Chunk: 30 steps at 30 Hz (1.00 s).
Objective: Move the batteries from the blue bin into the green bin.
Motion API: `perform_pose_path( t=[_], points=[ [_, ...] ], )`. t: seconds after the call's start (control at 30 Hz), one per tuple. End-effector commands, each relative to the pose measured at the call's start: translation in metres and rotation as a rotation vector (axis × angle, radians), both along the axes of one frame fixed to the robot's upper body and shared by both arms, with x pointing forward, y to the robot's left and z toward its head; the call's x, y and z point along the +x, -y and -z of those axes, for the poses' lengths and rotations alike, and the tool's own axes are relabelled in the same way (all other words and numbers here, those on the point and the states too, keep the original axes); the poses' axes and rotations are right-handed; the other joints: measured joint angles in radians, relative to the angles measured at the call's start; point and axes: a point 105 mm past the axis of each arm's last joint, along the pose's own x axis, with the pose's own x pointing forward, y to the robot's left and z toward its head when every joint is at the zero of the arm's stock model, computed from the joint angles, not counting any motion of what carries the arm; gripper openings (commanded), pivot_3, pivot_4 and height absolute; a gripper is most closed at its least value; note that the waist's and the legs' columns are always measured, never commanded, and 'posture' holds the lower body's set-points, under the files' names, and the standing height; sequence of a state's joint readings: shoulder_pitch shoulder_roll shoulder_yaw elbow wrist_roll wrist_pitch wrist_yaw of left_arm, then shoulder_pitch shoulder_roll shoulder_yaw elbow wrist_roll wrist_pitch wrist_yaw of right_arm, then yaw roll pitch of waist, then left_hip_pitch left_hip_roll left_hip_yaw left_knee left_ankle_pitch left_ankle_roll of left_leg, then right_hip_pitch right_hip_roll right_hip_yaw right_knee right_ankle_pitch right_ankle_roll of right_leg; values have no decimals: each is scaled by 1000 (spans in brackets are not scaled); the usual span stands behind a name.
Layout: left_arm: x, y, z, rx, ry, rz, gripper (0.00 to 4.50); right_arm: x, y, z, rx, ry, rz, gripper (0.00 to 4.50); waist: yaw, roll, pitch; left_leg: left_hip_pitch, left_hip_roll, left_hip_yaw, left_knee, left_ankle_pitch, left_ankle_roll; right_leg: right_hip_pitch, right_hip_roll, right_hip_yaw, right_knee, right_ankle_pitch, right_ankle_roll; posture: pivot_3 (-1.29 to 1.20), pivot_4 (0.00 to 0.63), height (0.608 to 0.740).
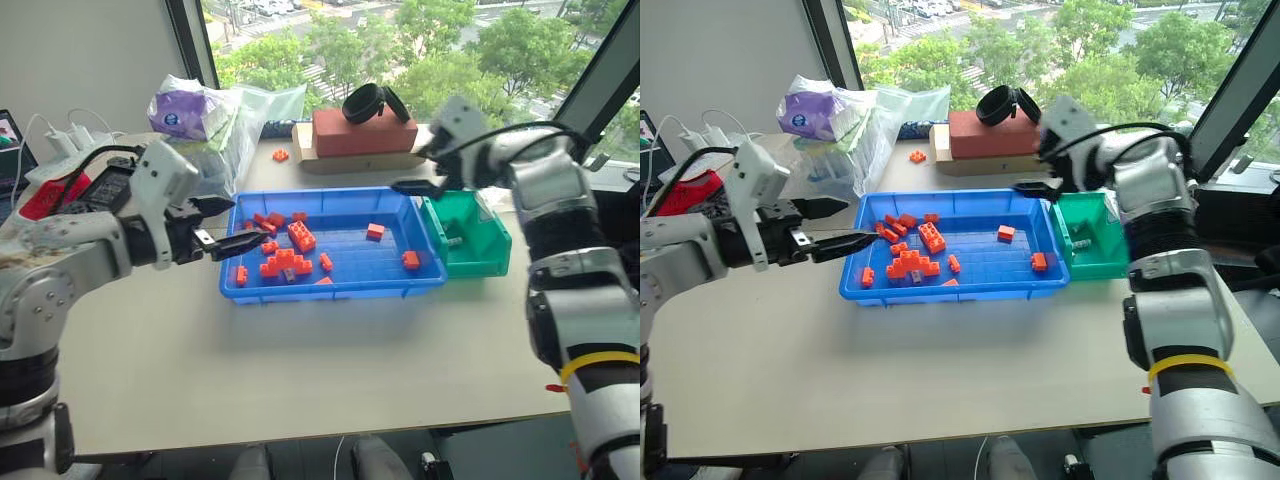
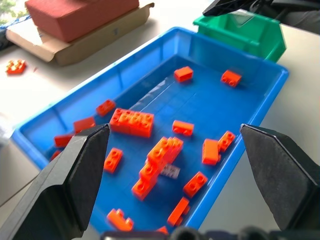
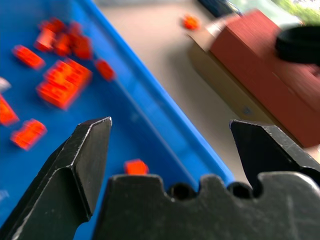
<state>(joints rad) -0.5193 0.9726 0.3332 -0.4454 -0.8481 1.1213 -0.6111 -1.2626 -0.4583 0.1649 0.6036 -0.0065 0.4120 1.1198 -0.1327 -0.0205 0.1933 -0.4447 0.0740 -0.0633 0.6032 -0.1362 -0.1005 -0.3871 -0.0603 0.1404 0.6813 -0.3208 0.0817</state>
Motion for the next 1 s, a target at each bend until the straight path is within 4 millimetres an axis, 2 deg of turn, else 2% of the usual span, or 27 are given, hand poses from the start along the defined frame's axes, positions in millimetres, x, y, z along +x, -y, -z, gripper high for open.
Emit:
perform_pose_path(
  t=[0.03, 0.13, 0.23, 0.37, 0.53, 0.63, 0.83, 1.0],
  points=[
    [-14, -22, -12, 42, 53, -82, 4500, -16, -34, 22, -27, -76, -147, 4425, 8, 0, 0, 0, 0, 0, 0, 0, 0, 0, 0, 0, 0, 0, 0, 0, 150, 740],
    [-20, -30, -10, 35, 49, -115, 4500, -25, -53, 41, -52, -134, -231, 4425, 26, 0, 0, -1, 0, 0, 1, 0, 0, 0, 0, -1, -1, 0, 0, 0, 150, 740],
    [-27, -27, -7, 22, 47, -113, 4500, -33, -71, 53, -46, -190, -294, 4425, 34, 0, 0, -2, 0, 0, 1, 0, 0, -1, 0, -1, -1, 0, 0, 0, 150, 740],
    [-31, -24, -6, 10, 52, -121, 4500, -33, -84, 67, -58, -224, -311, 4425, 35, 0, 0, -1, 0, 0, 0, 0, 0, -1, 0, -1, -1, 0, 0, 0, 150, 740],
    [-36, -13, -4, -11, 34, -69, 4500, -26, -91, 82, -124, -208, -291, 4425, 35, 0, 0, -1, 1, 0, 0, 0, 0, -1, 0, -1, -1, 0, 0, 0, 150, 740],
    [-38, -3, -7, -9, 36, -24, 4500, -21, -96, 83, -118, -198, -271, 4425, 34, -1, 0, -1, 1, 0, 0, 0, 0, -1, 0, -2, -1, 0, 0, 0, 150, 740],
    [-36, -3, -8, -9, 36, -35, 4500, -15, -100, 84, -103, -199, -245, 4425, 32, -1, 0, -1, 1, 0, 0, 0, 0, -1, 0, -2, -1, 0, 0, 0, 150, 740],
    [-34, -3, -8, -8, 36, -42, 4500, -12, -101, 85, -80, -222, -226, 3109, 32, -1, 0, -1, 1, 0, 0, 0, 0, -1, 0, -2, -1, 0, 0, 0, 150, 740]
  ],
)
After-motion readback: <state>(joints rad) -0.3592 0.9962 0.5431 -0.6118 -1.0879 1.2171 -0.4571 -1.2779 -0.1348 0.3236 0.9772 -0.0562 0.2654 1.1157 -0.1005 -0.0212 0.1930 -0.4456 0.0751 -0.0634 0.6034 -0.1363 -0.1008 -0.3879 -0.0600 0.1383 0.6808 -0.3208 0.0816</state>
